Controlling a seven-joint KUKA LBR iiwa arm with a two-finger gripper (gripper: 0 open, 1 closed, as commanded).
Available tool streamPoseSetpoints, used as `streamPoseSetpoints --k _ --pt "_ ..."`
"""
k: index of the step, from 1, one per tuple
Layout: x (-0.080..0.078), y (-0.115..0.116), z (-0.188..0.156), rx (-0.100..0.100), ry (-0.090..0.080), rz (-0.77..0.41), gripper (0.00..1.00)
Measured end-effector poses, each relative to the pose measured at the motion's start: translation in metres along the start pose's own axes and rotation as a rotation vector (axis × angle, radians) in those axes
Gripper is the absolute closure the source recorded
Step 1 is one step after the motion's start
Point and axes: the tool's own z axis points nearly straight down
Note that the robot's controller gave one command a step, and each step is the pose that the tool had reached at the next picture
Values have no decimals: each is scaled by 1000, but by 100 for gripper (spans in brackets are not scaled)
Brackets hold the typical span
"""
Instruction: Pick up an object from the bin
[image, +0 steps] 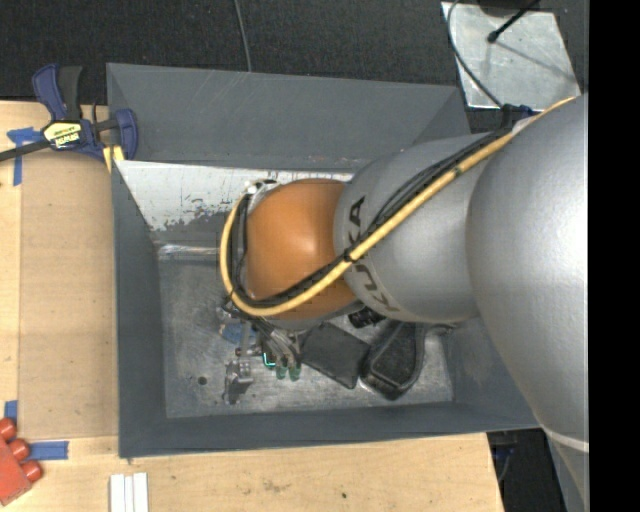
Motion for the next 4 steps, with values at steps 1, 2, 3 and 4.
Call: streamPoseSetpoints --k 1,2,3,4 --pt "-73 -32 60 -1 -11 -330 0" --pt "-84 -59 31 0 -14 -264 0" --pt "-76 -41 33 -1 -8 -18 0" --pt "-78 -52 60 -4 -11 45 0"
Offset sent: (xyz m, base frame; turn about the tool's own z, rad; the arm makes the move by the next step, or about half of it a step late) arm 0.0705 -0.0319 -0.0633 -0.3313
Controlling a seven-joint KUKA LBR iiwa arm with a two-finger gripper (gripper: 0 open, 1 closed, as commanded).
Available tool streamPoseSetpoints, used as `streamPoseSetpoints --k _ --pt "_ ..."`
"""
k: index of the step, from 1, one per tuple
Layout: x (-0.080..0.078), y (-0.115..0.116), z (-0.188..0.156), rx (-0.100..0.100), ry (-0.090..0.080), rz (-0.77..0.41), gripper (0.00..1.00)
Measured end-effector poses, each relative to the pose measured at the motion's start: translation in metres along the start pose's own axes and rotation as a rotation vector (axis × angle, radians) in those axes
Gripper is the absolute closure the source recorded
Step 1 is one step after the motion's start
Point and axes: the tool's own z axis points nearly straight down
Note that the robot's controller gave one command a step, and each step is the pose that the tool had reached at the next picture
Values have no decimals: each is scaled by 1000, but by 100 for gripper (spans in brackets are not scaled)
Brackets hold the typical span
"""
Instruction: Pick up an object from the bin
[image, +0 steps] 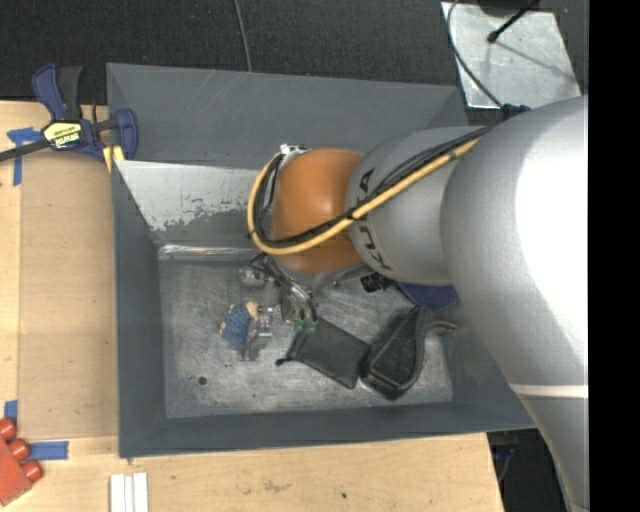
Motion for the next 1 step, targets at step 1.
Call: streamPoseSetpoints --k 1 --pt "-1 1 -2 1 -1 -1 0"
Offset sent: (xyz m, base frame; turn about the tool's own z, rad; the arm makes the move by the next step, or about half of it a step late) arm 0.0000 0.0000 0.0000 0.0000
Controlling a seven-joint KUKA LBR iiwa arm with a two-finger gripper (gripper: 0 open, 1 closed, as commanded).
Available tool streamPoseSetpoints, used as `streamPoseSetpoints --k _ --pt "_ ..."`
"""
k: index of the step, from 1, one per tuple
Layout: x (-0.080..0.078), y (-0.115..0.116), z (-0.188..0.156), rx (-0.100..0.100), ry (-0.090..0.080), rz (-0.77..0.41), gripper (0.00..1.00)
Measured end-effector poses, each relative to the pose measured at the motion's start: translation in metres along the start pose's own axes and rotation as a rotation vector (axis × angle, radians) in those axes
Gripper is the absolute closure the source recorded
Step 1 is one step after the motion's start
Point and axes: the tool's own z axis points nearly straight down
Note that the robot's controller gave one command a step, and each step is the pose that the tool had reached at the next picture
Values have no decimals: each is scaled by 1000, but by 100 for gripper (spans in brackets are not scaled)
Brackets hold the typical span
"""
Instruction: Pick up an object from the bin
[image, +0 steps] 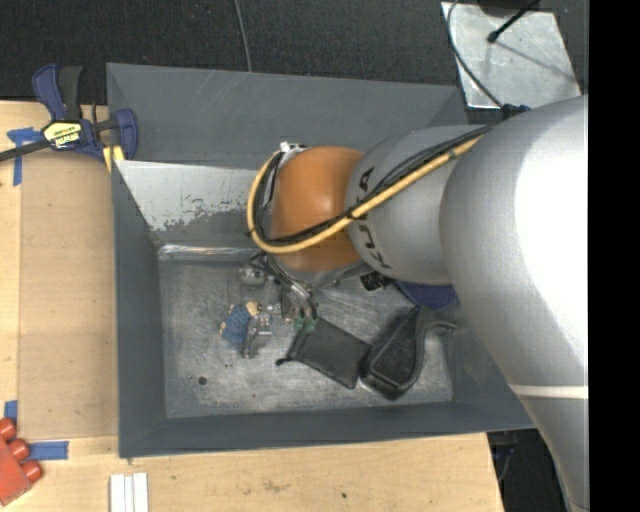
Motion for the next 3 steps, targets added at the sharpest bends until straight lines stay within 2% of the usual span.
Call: streamPoseSetpoints --k 1,2,3 --pt "-3 0 -3 -2 -11 3 100" --pt "-5 0 -25 1 0 3 100" --pt "-6 0 -26 1 1 4 100"
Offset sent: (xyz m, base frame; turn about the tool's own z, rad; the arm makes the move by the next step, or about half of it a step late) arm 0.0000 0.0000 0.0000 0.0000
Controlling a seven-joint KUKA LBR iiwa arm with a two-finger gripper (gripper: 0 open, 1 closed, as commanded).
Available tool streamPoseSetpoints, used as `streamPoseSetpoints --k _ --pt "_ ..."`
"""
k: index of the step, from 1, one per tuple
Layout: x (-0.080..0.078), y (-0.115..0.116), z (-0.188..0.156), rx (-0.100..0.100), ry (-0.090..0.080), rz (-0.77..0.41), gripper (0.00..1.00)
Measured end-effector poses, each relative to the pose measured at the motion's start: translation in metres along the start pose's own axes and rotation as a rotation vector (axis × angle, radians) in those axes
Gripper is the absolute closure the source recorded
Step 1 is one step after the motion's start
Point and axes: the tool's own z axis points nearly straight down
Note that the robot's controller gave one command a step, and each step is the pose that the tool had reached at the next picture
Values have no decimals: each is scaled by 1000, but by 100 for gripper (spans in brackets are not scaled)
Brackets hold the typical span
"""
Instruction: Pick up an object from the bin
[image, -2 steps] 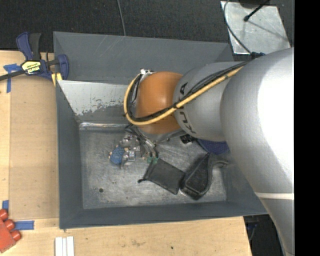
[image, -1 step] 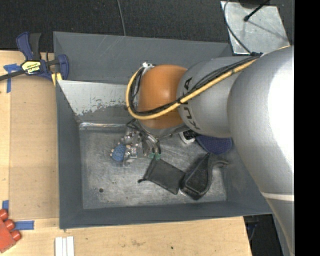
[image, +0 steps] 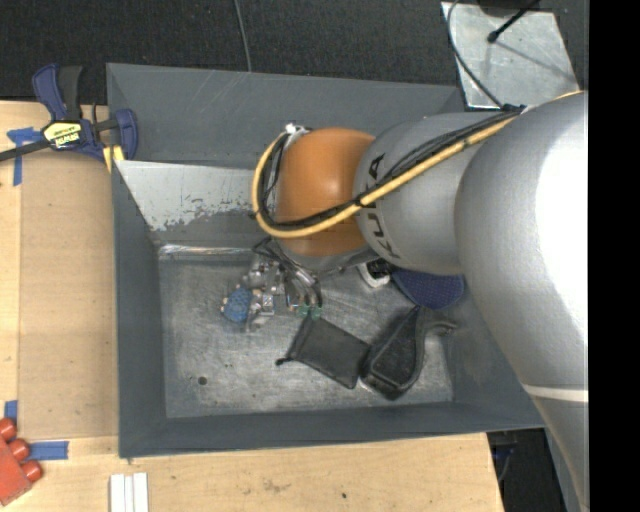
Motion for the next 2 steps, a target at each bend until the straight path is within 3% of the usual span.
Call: streamPoseSetpoints --k 1,2 --pt "-1 0 -4 -1 -2 1 100" --pt "-3 0 -36 -1 -2 2 100"
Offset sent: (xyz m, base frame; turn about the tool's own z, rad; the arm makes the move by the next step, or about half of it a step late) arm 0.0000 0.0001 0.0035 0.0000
